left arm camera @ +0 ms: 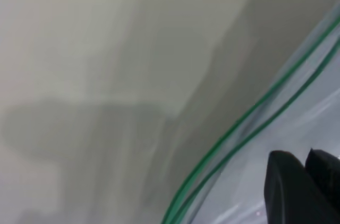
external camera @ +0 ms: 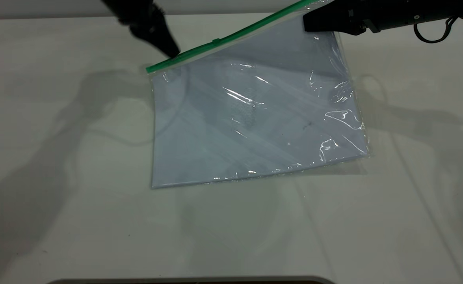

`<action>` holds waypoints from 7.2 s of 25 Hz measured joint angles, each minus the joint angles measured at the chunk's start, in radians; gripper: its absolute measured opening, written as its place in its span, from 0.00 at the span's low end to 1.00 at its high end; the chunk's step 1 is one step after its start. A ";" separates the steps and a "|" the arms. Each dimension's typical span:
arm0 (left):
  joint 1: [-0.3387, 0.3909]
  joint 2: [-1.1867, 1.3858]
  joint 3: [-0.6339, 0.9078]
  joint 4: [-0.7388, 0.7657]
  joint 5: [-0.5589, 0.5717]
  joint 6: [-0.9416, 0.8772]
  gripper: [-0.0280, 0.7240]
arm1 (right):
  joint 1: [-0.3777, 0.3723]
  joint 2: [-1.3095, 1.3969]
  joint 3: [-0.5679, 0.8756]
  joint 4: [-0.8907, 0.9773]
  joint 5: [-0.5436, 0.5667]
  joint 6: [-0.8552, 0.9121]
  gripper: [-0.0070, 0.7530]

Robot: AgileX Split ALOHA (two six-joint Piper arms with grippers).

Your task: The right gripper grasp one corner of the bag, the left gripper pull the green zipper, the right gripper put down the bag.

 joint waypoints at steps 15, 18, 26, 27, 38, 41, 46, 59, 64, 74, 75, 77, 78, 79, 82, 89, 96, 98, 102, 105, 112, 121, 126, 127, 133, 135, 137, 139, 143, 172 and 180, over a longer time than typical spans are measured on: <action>-0.111 0.027 -0.072 -0.017 -0.065 0.052 0.53 | 0.000 0.000 0.000 0.000 0.000 0.000 0.05; -0.112 0.029 -0.072 -0.017 -0.086 0.065 0.53 | 0.000 0.000 0.000 -0.001 -0.001 0.000 0.05; -0.112 0.029 -0.072 -0.017 -0.086 0.070 0.37 | 0.000 0.000 0.000 -0.001 -0.001 0.000 0.05; -0.112 0.029 -0.072 -0.017 -0.086 0.070 0.32 | 0.000 0.000 0.000 -0.001 -0.001 0.000 0.05; -0.112 0.029 -0.072 -0.015 -0.089 0.072 0.14 | 0.000 0.000 -0.001 -0.002 -0.001 0.000 0.05; -0.112 0.029 -0.072 -0.012 -0.098 0.073 0.13 | 0.000 0.000 -0.001 -0.002 -0.001 0.000 0.05; -0.111 0.029 -0.072 -0.004 -0.104 0.058 0.12 | 0.000 0.000 -0.001 0.000 -0.001 0.000 0.05; -0.061 0.075 -0.072 0.011 -0.100 0.009 0.12 | 0.001 0.001 -0.001 0.001 -0.002 0.000 0.05; -0.051 0.075 -0.072 0.027 -0.102 0.008 0.12 | 0.001 0.001 -0.001 0.001 -0.002 0.000 0.05; -0.017 0.075 -0.072 0.139 -0.103 -0.018 0.13 | 0.001 0.001 -0.001 0.004 0.004 0.000 0.05; -0.012 0.075 -0.072 0.140 -0.103 -0.019 0.13 | 0.001 0.001 -0.001 0.005 0.005 0.000 0.05; -0.004 0.075 -0.072 0.149 -0.100 -0.024 0.13 | 0.001 0.001 -0.001 0.005 0.007 0.000 0.05; 0.000 0.075 -0.072 0.159 -0.097 -0.029 0.13 | 0.001 0.001 -0.001 0.006 0.007 0.000 0.05; 0.004 0.075 -0.072 0.167 -0.095 -0.034 0.13 | 0.001 0.001 -0.001 0.007 0.009 0.000 0.05; 0.015 0.076 -0.072 0.182 -0.085 -0.041 0.13 | 0.001 0.001 -0.001 0.010 0.009 0.000 0.05; 0.039 0.079 -0.072 0.192 -0.074 -0.049 0.14 | 0.001 0.001 -0.001 0.013 0.011 0.000 0.05; 0.042 0.079 -0.072 0.195 -0.057 -0.091 0.15 | 0.001 0.001 -0.001 0.017 0.011 0.000 0.05; 0.042 0.079 -0.072 0.195 -0.057 -0.113 0.16 | 0.001 0.001 -0.001 0.017 0.010 0.000 0.05; 0.045 0.053 -0.074 0.200 -0.053 -0.185 0.27 | 0.000 0.001 -0.001 0.017 -0.021 0.000 0.05; 0.050 -0.003 -0.089 0.193 -0.045 -0.290 0.41 | 0.000 0.001 -0.001 0.017 -0.066 0.000 0.07; 0.051 -0.189 -0.095 0.067 0.149 -0.483 0.55 | 0.001 0.001 -0.001 0.052 -0.369 0.001 0.35; 0.051 -0.492 -0.095 -0.101 0.211 -0.611 0.55 | 0.001 -0.062 0.013 -0.055 -0.590 0.099 0.68; 0.051 -0.679 -0.095 -0.069 0.211 -0.689 0.55 | 0.001 -0.242 0.040 -0.255 -0.488 0.434 0.68; 0.051 -0.719 -0.095 -0.047 0.211 -0.712 0.55 | 0.001 -0.281 0.041 -0.311 -0.422 0.516 0.68; 0.051 -0.987 -0.034 0.139 0.211 -0.851 0.55 | 0.001 -0.556 0.045 -0.587 -0.016 0.940 0.67; 0.051 -1.084 0.027 0.183 0.211 -0.880 0.55 | 0.001 -0.640 0.047 -0.630 0.095 1.050 0.65; 0.051 -1.192 0.114 0.221 0.211 -0.891 0.55 | 0.001 -0.728 0.048 -0.645 0.190 1.133 0.62; 0.051 -1.291 0.209 0.251 0.211 -0.896 0.55 | 0.001 -0.804 0.048 -0.653 0.226 1.183 0.59; 0.051 -1.499 0.438 0.310 0.211 -0.904 0.55 | 0.002 -0.967 0.050 -0.731 0.243 1.327 0.56; 0.051 -2.356 1.544 0.639 0.204 -1.163 0.55 | 0.043 -2.114 0.759 -1.616 0.161 2.015 0.55; 0.051 -2.395 1.572 0.630 0.180 -1.163 0.55 | 0.043 -2.115 0.759 -1.609 0.157 2.018 0.55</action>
